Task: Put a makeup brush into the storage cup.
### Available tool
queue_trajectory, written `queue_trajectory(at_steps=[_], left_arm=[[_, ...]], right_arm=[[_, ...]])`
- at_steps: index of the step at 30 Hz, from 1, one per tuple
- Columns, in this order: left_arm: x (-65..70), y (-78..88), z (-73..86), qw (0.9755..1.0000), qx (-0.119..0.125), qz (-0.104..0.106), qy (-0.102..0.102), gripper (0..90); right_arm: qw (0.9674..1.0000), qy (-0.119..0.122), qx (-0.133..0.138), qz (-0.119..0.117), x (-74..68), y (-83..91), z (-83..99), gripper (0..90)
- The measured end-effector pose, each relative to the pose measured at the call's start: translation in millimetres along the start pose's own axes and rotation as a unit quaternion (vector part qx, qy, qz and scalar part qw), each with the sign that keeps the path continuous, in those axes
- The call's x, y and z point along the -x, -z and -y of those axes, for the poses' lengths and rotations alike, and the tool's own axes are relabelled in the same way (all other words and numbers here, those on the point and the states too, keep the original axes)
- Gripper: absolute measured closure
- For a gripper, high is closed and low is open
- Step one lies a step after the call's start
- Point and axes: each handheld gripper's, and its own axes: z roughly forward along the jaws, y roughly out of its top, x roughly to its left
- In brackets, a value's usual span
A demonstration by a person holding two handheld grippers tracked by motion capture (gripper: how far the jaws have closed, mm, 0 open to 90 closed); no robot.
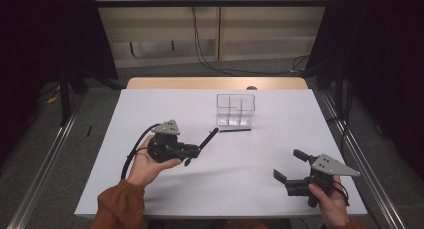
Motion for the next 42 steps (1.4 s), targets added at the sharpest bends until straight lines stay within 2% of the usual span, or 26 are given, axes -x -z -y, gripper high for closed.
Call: queue_trajectory(at_steps=[7, 12, 15, 17, 25, 28, 32, 34, 37, 38, 40, 41, 42], left_arm=[[11.0, -5.3, -5.7, 0.9997, -0.011, 0.013, -0.020, 76.6], [19.8, -10.7, -9.9, 0.9987, -0.018, 0.029, -0.038, 76.6], [25.9, -14.8, -12.1, 0.9980, -0.027, 0.036, -0.044, 76.7], [29.0, -17.0, -14.2, 0.9967, -0.039, 0.042, -0.057, 76.6], [33.4, -21.4, -20.8, 0.9942, -0.064, 0.049, -0.072, 76.7], [33.0, -21.5, -22.0, 0.9936, -0.073, 0.047, -0.073, 76.7], [32.9, -21.0, -22.1, 0.9925, -0.083, 0.050, -0.075, 76.7], [33.1, -21.1, -21.9, 0.9927, -0.084, 0.050, -0.071, 76.7], [32.4, -21.2, -22.4, 0.9914, -0.096, 0.051, -0.073, 76.7], [32.5, -21.5, -22.7, 0.9909, -0.100, 0.050, -0.075, 76.7], [32.1, -21.3, -23.9, 0.9897, -0.110, 0.049, -0.078, 76.6], [32.3, -21.1, -24.6, 0.9894, -0.113, 0.045, -0.080, 76.7], [32.6, -21.1, -25.0, 0.9893, -0.114, 0.044, -0.079, 76.7]], right_arm=[[0.9997, 0.021, 0.006, -0.012, -7.1, -5.9, -9.3, 0.0], [0.9988, 0.031, 0.003, -0.037, -13.4, -13.9, -15.4, 0.0], [0.9981, 0.028, 0.006, -0.054, -18.2, -17.9, -17.8, 0.0], [0.9974, 0.036, 0.003, -0.062, -21.5, -20.0, -18.8, 0.0], [0.9947, 0.043, -0.008, -0.093, -31.9, -31.2, -28.9, 0.1], [0.9930, 0.054, -0.014, -0.104, -35.0, -36.9, -32.5, 0.1], [0.9895, 0.071, -0.031, -0.122, -37.5, -44.2, -36.5, 0.0], [0.9880, 0.076, -0.042, -0.127, -37.9, -47.1, -39.3, 0.0], [0.9848, 0.086, -0.063, -0.137, -37.2, -51.5, -45.0, 0.0], [0.9832, 0.087, -0.072, -0.144, -36.7, -53.5, -47.1, 0.0], [0.9779, 0.095, -0.101, -0.156, -35.3, -58.1, -51.8, 0.2], [0.9737, 0.099, -0.122, -0.165, -34.0, -61.2, -54.7, 0.4], [0.9716, 0.104, -0.133, -0.166, -33.5, -63.5, -56.5, 0.6]])
